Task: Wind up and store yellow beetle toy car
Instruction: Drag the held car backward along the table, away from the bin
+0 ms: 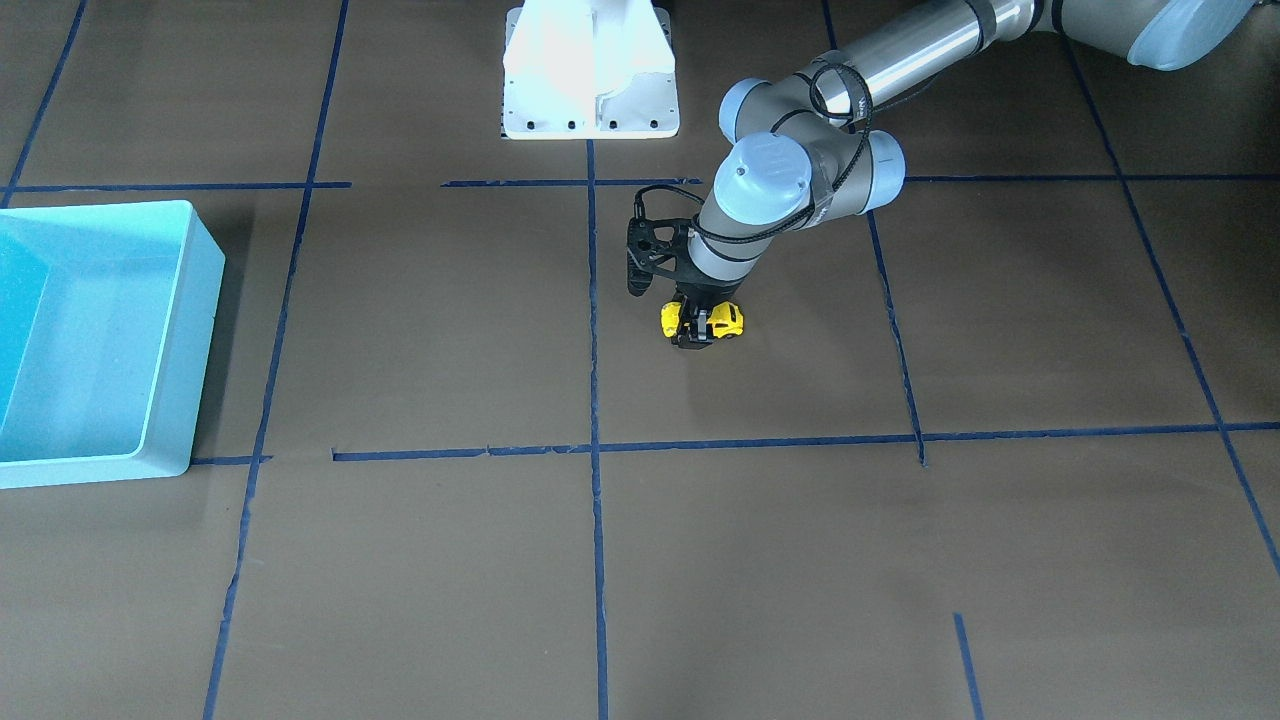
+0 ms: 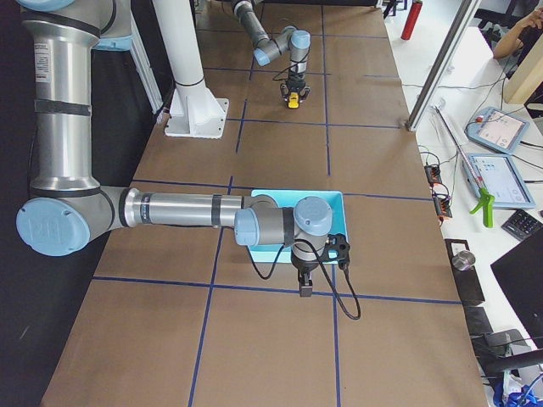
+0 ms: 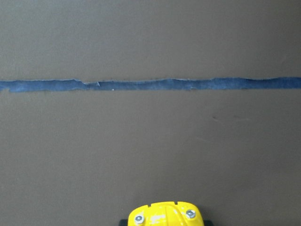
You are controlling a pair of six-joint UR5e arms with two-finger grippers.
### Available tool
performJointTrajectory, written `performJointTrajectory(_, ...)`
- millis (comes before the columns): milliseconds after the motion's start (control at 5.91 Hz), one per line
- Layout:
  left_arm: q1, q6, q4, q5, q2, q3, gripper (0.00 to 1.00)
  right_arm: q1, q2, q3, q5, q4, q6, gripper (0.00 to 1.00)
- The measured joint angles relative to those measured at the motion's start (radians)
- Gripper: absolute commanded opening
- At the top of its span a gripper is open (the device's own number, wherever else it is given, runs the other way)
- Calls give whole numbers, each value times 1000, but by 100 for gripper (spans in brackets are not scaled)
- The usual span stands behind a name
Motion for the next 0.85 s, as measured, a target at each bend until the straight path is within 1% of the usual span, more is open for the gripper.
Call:
performJointTrajectory(507, -15, 3, -60, -29, 65, -29, 0, 0, 0, 0, 0, 0, 0, 100)
performJointTrajectory(846, -24, 4, -78, -46, 88, -44, 0, 0, 0, 1, 0, 0, 1, 100)
